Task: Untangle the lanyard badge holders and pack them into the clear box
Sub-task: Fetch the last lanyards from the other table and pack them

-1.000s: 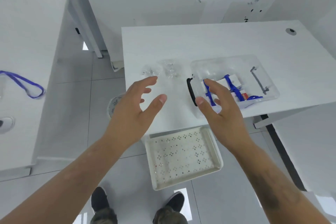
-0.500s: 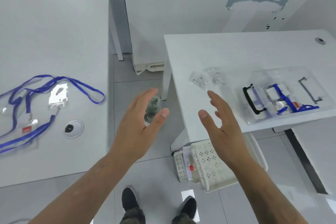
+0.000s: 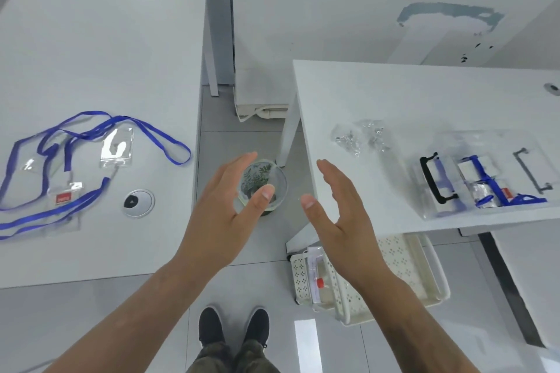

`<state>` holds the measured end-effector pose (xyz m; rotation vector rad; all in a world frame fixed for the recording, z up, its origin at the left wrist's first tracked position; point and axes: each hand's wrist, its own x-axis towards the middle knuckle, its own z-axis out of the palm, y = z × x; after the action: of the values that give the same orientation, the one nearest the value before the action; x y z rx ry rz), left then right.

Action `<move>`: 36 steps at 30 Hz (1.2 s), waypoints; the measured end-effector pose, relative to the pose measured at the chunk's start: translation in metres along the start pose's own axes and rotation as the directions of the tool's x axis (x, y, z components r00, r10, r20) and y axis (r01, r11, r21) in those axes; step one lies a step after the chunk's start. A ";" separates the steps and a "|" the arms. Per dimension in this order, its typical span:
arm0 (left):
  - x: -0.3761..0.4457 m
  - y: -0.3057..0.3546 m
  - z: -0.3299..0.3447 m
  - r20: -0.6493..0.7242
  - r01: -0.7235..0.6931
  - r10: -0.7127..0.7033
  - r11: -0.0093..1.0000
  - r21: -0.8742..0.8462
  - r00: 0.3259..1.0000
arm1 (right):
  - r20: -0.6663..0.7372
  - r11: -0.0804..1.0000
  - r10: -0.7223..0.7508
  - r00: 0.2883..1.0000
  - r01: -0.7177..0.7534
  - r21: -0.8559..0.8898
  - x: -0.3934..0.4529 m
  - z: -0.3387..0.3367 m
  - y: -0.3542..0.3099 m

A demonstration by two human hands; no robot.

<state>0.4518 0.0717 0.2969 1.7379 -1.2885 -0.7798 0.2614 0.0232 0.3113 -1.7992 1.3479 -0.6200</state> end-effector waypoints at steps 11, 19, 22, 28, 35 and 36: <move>-0.008 -0.044 -0.064 -0.042 0.057 -0.059 0.997 -0.052 0.997 | 0.081 1.000 0.005 0.997 -0.004 -0.014 0.005 0.074 -0.032; -0.008 -0.098 -0.156 -0.022 0.150 -0.151 0.988 -0.042 0.988 | 0.060 1.000 0.024 0.998 -0.023 -0.005 0.012 0.175 -0.084; -0.008 -0.124 -0.190 0.000 0.159 -0.159 0.987 -0.026 0.987 | 0.080 0.998 0.043 0.996 -0.040 -0.041 0.017 0.213 -0.103; -0.012 -0.161 -0.239 -0.028 0.208 -0.207 0.977 0.040 0.978 | 0.125 0.999 0.030 0.992 -0.028 -0.024 0.026 0.266 -0.129; -0.020 -0.191 -0.263 -0.133 0.302 -0.290 0.950 0.079 0.948 | 0.231 1.000 -0.010 0.973 0.016 -0.022 0.045 0.300 -0.144; -0.020 -0.196 -0.265 -0.154 0.323 -0.307 0.942 0.092 0.939 | 0.260 0.999 -0.020 0.965 0.030 -0.032 0.049 0.305 -0.146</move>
<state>0.7590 0.1849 0.2503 2.0872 -0.9910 -0.7587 0.5919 0.0866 0.2531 -1.8555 1.1660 -0.3590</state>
